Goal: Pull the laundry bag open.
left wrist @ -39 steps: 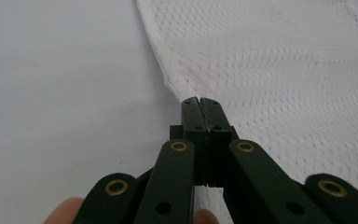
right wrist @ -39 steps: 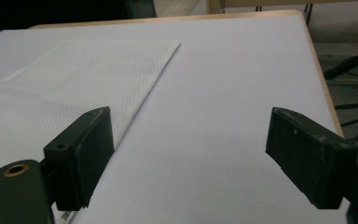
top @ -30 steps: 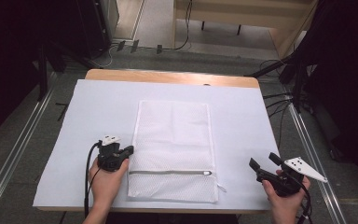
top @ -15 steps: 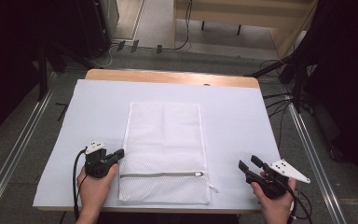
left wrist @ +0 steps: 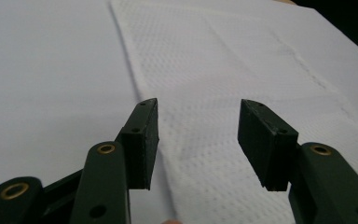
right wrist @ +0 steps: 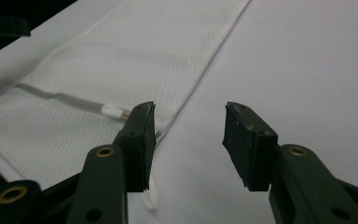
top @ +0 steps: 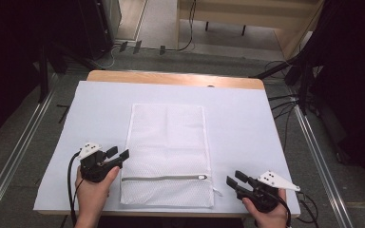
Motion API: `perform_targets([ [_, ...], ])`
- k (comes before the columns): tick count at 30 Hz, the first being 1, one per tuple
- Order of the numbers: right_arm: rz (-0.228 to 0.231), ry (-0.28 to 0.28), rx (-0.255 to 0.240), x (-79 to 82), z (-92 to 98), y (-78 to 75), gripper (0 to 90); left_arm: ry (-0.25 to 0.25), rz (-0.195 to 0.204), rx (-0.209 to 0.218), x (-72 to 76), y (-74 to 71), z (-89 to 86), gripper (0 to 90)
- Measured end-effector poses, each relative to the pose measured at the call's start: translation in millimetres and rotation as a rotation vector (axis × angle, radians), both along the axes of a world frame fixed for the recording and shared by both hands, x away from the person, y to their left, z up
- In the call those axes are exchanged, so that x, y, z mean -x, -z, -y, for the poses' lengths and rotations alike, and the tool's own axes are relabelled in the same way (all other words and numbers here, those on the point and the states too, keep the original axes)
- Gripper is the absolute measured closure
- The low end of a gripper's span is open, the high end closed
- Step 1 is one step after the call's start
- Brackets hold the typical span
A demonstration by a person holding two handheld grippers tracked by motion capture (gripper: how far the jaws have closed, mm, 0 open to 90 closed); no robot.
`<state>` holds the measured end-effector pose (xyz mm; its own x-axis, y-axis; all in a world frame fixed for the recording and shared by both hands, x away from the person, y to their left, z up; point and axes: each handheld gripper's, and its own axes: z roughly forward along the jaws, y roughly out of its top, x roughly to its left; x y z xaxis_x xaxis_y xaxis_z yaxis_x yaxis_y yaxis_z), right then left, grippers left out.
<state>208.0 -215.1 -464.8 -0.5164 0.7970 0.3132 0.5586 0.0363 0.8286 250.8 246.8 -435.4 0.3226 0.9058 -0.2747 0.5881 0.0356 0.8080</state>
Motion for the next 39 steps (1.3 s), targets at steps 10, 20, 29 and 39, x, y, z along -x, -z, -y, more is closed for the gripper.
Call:
perform_targets([
  [10,-0.074,-0.010,-0.020,-0.3,-11.2,5.6,53.6,0.109,-0.022,0.021,5.5,2.0,30.7,51.3],
  [20,-0.142,-0.066,0.044,-3.6,-25.3,16.3,53.1,0.191,-0.042,0.025,8.8,5.4,53.8,54.9],
  [29,-0.131,-0.101,0.080,-5.8,-44.0,20.0,51.0,0.258,-0.054,0.022,13.0,7.7,75.4,56.9],
  [39,-0.084,-0.083,0.164,-3.0,-64.3,22.7,41.4,0.322,-0.068,0.027,16.7,10.8,99.1,57.4],
])
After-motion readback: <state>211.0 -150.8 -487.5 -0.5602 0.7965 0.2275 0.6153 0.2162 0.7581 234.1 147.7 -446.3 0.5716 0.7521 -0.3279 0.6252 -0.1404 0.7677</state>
